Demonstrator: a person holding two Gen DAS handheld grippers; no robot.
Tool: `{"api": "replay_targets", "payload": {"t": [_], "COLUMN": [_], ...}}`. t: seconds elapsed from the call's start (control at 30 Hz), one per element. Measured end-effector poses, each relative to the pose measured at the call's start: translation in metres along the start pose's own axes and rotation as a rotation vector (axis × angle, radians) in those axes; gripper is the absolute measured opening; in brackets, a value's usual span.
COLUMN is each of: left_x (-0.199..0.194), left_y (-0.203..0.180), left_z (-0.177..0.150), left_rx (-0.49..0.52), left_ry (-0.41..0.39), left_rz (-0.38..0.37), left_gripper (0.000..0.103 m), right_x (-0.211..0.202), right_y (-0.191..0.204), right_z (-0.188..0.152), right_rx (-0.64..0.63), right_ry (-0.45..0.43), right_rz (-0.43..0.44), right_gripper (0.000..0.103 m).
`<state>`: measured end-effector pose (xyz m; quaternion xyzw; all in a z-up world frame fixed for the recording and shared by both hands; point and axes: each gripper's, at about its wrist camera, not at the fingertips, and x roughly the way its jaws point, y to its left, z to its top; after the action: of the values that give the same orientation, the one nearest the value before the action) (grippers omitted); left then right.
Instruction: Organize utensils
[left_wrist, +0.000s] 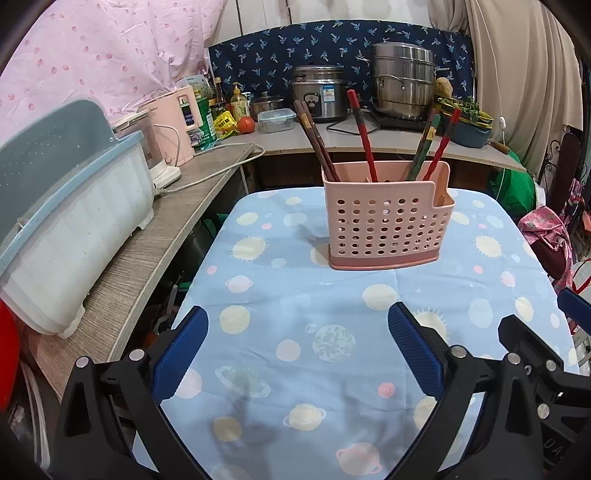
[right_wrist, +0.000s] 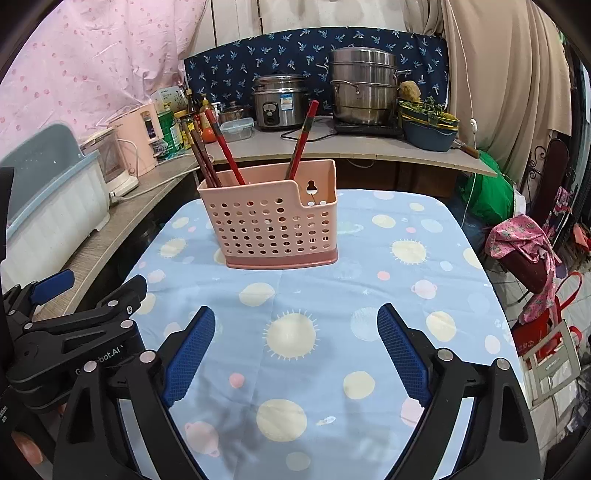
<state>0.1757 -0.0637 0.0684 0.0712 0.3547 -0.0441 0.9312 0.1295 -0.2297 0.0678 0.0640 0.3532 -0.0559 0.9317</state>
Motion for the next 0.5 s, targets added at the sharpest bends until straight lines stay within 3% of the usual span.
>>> {"api": "replay_targets", "payload": {"t": [0.07,0.5], "left_x": [0.002,0.014], "left_y": [0.000,-0.001], "left_z": [0.000,-0.004], "left_rx": [0.001,0.004], "left_ry": [0.004,0.029], "left_rz": [0.000,0.015], "left_gripper": [0.094,0.096], "right_x": [0.001,0.012], "right_y": [0.000,0.001], "right_z": [-0.001,-0.002], "right_rx": [0.001,-0.008], "right_ry": [0.000,0.016], "right_rz": [-0.006,-0.030], "right_gripper": [0.096,0.096]}}
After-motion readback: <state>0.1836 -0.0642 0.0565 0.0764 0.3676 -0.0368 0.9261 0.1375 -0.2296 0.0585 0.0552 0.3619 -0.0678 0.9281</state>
